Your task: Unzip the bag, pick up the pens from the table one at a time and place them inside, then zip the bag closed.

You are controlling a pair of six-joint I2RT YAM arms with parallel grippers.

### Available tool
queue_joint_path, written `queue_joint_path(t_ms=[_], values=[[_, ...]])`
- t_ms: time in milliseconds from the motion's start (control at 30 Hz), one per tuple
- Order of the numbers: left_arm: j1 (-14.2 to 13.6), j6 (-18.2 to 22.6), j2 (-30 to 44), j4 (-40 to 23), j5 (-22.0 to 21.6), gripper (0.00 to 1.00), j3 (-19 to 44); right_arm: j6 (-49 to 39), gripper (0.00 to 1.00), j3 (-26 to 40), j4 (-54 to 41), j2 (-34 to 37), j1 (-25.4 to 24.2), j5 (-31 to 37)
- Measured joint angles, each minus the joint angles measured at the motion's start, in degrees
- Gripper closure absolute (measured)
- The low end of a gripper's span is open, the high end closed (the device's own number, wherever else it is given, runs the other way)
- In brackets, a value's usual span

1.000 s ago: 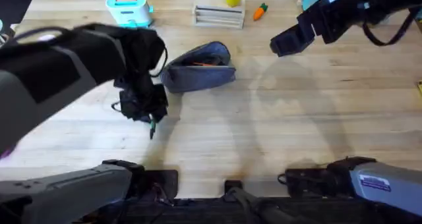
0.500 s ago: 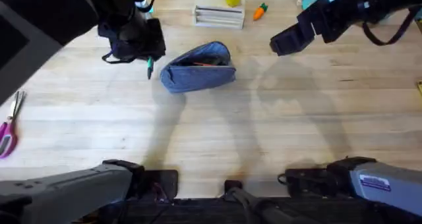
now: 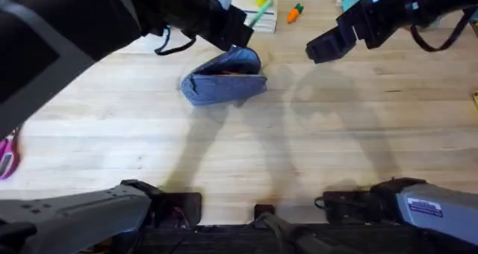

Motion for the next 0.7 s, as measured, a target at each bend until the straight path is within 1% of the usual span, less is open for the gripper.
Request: queue_joint_path(t_ms=[67,133,233,300,400,567,633,700], values=[[0.0,3.3,1.2,0.1,3.7,0.955,0.0,0.0,0.005,0.0,0.0,0.0,0.0,0.0],[0.0,6.1,2.8,0.1,6.0,0.956,0.0,0.0,0.005,0.0,-0.1,0.0,0.0,0.0],[0.0,9.7,6.1,0.2,7.9,0.956,0.0,0.0,0.005,0.0,-0.1,0.0,0.0,0.0],[0.0,12.1,8.6,0.2,8.1,0.957,0.0,0.0,0.004,0.0,-0.1,0.0,0.0,0.0],[0.0,14.1,11.2,0.1,6.1,0.958,0.0,0.0,0.004,0.0,-0.1,0.0,0.0,0.0],[0.1,15.7,12.3,-2.0,-0.5,0.959,0.0,0.0,0.004,0.0,-0.1,0.0,0.0,0.0],[0.1,16.8,12.3,-4.7,-2.7,0.958,0.1,0.0,0.004,0.0,-0.1,0.0,0.0,0.0],[0.2,18.3,12.3,-9.1,-3.9,0.958,0.1,0.0,0.004,0.0,-0.1,0.0,0.0,0.0]])
